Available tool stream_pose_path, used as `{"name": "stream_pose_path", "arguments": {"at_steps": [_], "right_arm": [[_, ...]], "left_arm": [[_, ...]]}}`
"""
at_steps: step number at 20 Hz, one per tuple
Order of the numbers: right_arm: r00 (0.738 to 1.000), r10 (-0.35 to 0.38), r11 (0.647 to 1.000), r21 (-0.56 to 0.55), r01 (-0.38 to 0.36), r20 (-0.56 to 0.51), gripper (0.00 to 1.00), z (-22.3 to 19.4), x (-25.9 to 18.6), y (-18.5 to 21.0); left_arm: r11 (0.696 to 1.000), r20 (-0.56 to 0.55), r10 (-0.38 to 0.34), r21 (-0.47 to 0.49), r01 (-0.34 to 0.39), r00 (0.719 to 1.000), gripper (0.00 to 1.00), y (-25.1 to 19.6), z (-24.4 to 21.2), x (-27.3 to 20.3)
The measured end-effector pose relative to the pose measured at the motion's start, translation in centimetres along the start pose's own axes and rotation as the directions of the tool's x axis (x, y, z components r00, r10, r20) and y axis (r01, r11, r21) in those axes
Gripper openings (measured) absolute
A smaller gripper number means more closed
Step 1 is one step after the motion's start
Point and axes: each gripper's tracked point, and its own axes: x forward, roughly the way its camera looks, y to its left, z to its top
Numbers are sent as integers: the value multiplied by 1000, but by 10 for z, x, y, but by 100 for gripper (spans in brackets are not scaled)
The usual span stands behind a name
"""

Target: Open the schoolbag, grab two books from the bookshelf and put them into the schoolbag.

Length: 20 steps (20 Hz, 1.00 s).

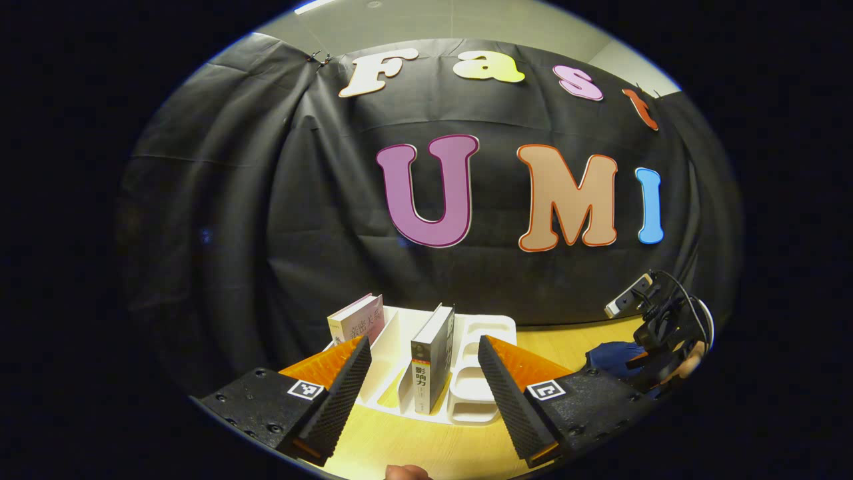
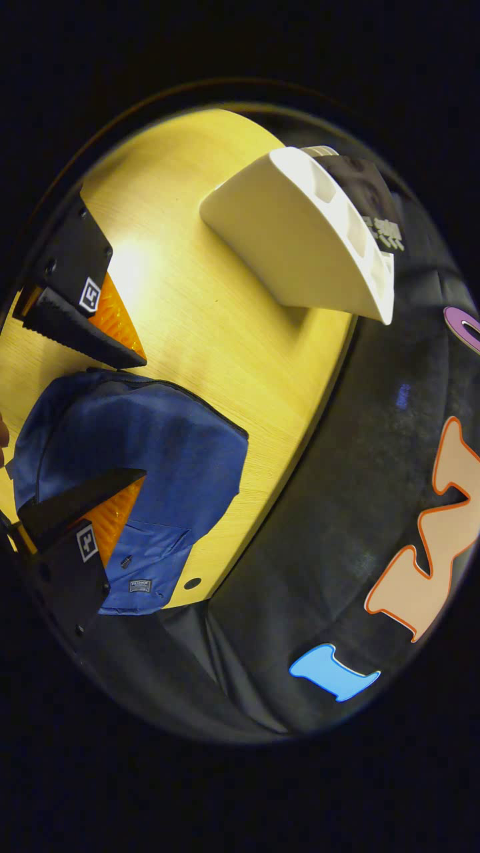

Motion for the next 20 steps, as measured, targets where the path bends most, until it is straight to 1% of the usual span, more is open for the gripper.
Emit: {"name": "stream_pose_path", "arguments": {"at_steps": [3,4,5,6,8,10,11,13,14,15,17,19,20], "right_arm": [[999,-28,999,-16,28,-40,100,-8,12,1],[998,-35,999,-20,34,-54,89,-11,17,1],[997,-42,999,-26,40,-71,100,-15,20,1],[996,-36,999,-17,35,-82,100,-17,24,3],[995,-19,1000,14,20,-98,93,-23,29,8],[996,-17,999,31,20,-92,85,-19,30,10],[995,-27,999,23,29,-96,78,-20,28,7],[993,-13,999,38,17,-114,62,-25,33,7],[992,-28,999,28,31,-122,55,-25,33,2],[992,-55,998,36,59,-112,38,-25,32,-4],[990,-58,997,51,65,-130,4,-28,34,-5],[990,-43,997,64,53,-137,5,-29,35,-5],[990,-33,996,82,45,-139,3,-28,33,-5]], "left_arm": [[1000,-3,8,-2,-8,1000,94,4,-3,-1],[1000,-5,10,-2,-10,1000,94,7,-2,-2],[1000,-4,12,-2,-12,1000,93,9,-3,-2],[1000,-4,17,-1,-17,1000,93,11,-4,-3],[1000,-4,26,0,-26,1000,94,15,-2,-2],[999,-7,37,-3,-37,999,93,21,-4,0],[999,-9,43,-6,-43,999,94,24,-4,1],[999,-13,51,-12,-51,999,94,26,-6,0],[998,-15,53,-15,-53,998,94,27,-6,1],[998,-15,56,-15,-57,998,94,28,-6,1],[998,-13,59,-15,-59,998,95,29,-6,2],[998,-11,58,-14,-58,998,94,29,-6,1],[998,-10,60,-12,-60,998,94,30,-6,1]]}}
